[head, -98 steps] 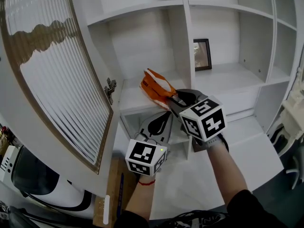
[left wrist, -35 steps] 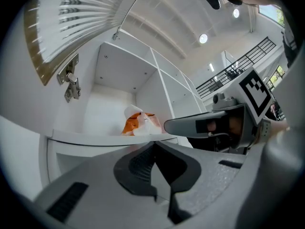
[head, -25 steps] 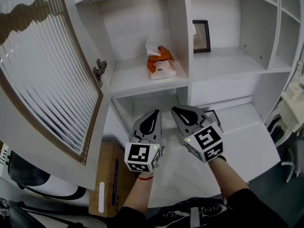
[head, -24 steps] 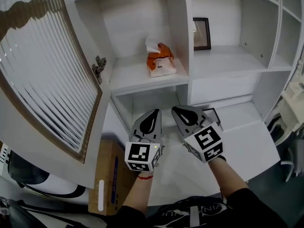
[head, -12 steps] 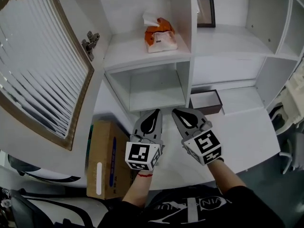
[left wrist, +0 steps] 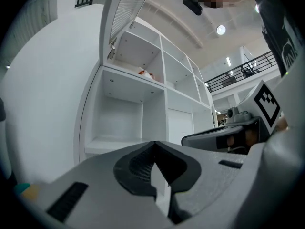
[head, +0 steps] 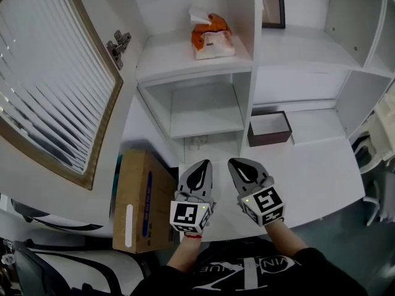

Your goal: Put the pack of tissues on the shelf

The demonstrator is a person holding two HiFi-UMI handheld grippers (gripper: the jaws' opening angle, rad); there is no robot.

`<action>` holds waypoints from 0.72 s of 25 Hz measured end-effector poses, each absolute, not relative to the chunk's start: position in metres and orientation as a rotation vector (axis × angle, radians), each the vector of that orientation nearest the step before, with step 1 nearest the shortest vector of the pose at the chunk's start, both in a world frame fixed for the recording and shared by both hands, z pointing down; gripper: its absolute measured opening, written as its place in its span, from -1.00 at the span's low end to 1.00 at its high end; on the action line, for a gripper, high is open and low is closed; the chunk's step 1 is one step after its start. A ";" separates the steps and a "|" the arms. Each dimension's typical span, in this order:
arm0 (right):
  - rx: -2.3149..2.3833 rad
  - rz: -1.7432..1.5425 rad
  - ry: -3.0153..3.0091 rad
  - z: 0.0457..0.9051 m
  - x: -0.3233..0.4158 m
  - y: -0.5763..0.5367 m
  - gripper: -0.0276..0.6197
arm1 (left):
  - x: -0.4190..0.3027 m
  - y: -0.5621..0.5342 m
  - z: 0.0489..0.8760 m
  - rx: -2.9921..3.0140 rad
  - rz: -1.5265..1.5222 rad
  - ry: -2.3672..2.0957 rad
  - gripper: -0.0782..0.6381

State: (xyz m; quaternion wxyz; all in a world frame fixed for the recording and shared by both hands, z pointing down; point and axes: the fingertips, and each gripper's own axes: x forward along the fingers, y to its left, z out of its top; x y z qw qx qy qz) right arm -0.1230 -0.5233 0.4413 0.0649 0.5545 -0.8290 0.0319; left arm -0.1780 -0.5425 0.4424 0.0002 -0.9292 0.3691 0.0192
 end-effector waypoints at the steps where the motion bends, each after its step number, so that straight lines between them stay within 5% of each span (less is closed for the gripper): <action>1: 1.664 0.109 -2.505 0.447 -0.125 -0.519 -0.91 | -0.179 -0.539 0.449 -2.923 0.046 1.159 -0.77; 18: 1.583 0.205 -2.485 0.489 -0.133 -0.489 -0.91 | -0.188 -0.513 0.498 -3.003 -0.039 1.244 -0.77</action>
